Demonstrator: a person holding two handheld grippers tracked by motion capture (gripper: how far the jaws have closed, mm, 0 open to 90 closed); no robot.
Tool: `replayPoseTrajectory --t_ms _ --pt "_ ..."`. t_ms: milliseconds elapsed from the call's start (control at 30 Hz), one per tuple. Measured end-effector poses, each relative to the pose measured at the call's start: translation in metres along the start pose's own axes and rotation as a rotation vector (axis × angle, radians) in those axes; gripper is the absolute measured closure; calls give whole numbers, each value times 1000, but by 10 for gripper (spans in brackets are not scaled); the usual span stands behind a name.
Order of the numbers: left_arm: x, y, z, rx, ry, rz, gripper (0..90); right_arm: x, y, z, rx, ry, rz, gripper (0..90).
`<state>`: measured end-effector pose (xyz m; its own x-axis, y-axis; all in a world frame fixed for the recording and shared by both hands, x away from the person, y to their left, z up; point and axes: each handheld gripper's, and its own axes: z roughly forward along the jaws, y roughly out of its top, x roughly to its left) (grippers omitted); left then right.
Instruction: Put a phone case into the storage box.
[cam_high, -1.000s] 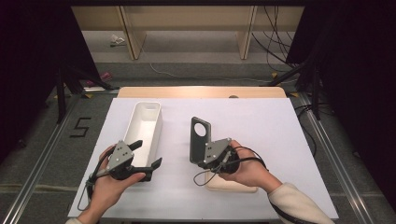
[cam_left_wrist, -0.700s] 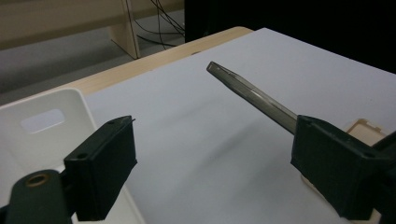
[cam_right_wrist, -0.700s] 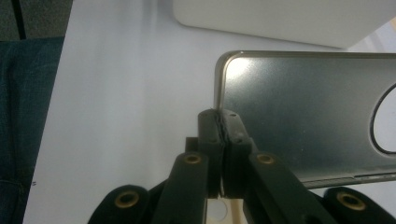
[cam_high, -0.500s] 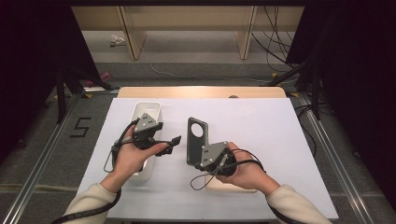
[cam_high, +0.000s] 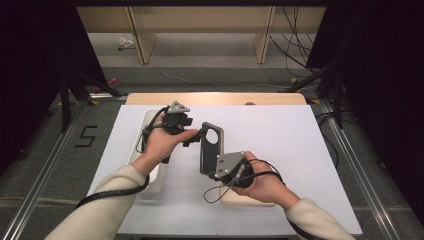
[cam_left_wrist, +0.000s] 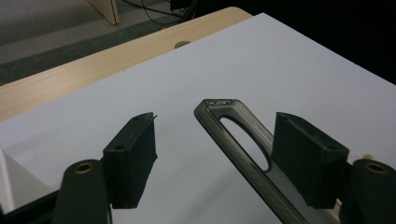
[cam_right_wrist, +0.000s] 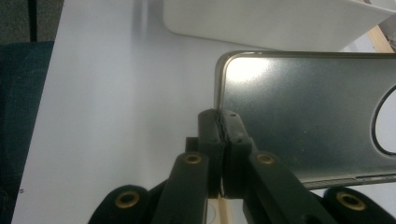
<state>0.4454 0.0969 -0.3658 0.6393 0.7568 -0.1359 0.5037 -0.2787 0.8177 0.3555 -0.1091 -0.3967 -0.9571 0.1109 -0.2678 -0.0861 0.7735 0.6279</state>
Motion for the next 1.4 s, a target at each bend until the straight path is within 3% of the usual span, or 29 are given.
replayPoseTrajectory --t_ms 33,233,333,367,500,867,1033,1133,1267,1400 --pt "1 3 4 23 -4 -26 326 0 0 0 2 1 2 890" --pt "2 9 13 69 -10 -79 397 0 1 -2 0 -15 0 890" --pt "3 11 16 78 -15 -95 435 0 1 -2 3 -16 -1 890" --pt "6 12 19 93 -24 -122 482 0 1 -2 6 -14 2 890" --pt "7 13 20 106 -36 -164 530 -1 0 -1 6 -19 -2 890" --pt "10 13 21 152 -56 -238 639 -1 0 -1 5 -33 -11 889" --pt "8 13 21 156 -71 -261 677 1 1 0 20 -29 -17 890" --pt "7 14 20 144 -94 -299 715 1 0 3 24 -22 -20 890" --pt "1 17 19 112 -126 -310 766 3 0 8 39 -21 -14 890" --pt "-9 21 16 88 -149 -274 818 3 -1 12 68 -15 -11 888"
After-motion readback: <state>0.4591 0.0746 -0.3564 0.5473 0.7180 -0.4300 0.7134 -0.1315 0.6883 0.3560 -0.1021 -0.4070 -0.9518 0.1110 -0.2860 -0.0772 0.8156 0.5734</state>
